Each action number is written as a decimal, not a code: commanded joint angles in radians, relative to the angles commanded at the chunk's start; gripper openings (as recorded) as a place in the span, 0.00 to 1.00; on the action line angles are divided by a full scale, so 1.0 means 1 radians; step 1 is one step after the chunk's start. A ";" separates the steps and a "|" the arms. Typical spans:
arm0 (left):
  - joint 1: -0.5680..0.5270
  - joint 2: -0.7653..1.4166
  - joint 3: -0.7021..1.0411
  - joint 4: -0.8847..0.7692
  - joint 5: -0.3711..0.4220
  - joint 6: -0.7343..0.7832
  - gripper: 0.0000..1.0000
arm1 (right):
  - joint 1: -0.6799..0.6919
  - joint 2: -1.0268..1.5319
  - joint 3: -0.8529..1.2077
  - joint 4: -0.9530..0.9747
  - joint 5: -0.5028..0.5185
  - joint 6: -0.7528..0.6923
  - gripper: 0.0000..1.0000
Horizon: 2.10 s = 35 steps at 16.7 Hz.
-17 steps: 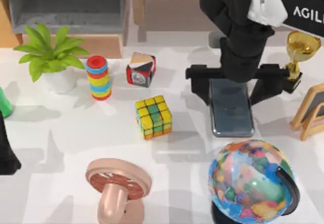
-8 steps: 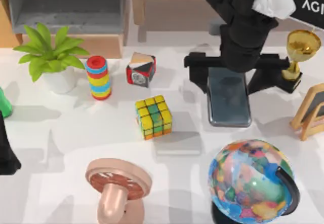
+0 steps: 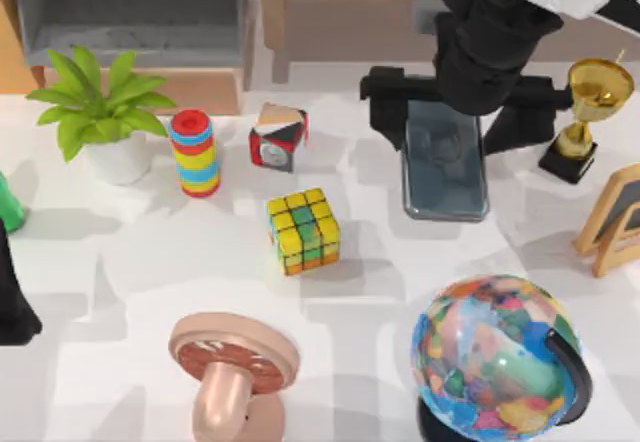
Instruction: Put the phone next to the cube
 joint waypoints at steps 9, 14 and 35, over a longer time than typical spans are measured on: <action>0.000 0.000 0.000 0.000 0.000 0.000 1.00 | 0.002 -0.037 0.006 0.050 0.001 0.000 0.00; 0.000 0.000 0.000 0.000 0.000 0.000 1.00 | 0.003 -0.033 -0.008 0.077 0.001 0.000 0.00; 0.000 0.000 0.000 0.000 0.000 0.000 1.00 | 0.004 0.155 -0.180 0.120 0.001 0.000 0.00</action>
